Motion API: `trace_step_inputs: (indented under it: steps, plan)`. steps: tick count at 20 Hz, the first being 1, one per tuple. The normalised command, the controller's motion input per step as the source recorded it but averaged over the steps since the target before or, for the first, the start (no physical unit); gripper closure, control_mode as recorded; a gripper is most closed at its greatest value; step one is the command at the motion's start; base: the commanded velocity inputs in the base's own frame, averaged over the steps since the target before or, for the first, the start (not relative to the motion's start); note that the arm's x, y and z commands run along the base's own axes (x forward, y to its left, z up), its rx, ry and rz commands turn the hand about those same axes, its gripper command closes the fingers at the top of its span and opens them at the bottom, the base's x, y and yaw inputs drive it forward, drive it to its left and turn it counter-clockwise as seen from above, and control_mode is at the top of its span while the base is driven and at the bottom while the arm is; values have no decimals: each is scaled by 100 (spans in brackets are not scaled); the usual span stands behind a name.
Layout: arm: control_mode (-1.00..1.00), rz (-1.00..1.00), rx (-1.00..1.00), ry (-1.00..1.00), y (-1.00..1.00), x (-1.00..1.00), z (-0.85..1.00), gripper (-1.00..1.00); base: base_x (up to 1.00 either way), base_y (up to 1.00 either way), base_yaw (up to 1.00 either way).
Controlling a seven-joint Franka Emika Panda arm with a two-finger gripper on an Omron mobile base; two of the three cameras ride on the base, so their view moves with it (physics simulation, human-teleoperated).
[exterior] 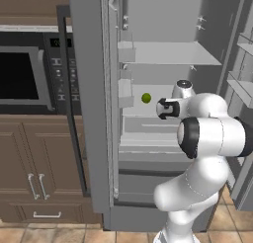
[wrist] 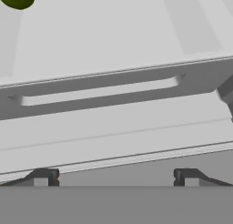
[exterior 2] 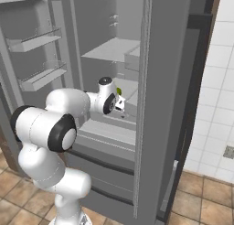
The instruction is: Take the cheese, chicken drumstick, and lime from the fridge and place them on the plate on the dining counter to create an appetizer plate.
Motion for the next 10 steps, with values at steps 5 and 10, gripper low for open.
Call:
trace_step_inputs:
  steps: [5,10]
  plan:
    - [100,0,0,0,0,0,0,-100,0,0,0]
    - [-100,4,0,-3,-3,28,-10,-100,1,0,0]
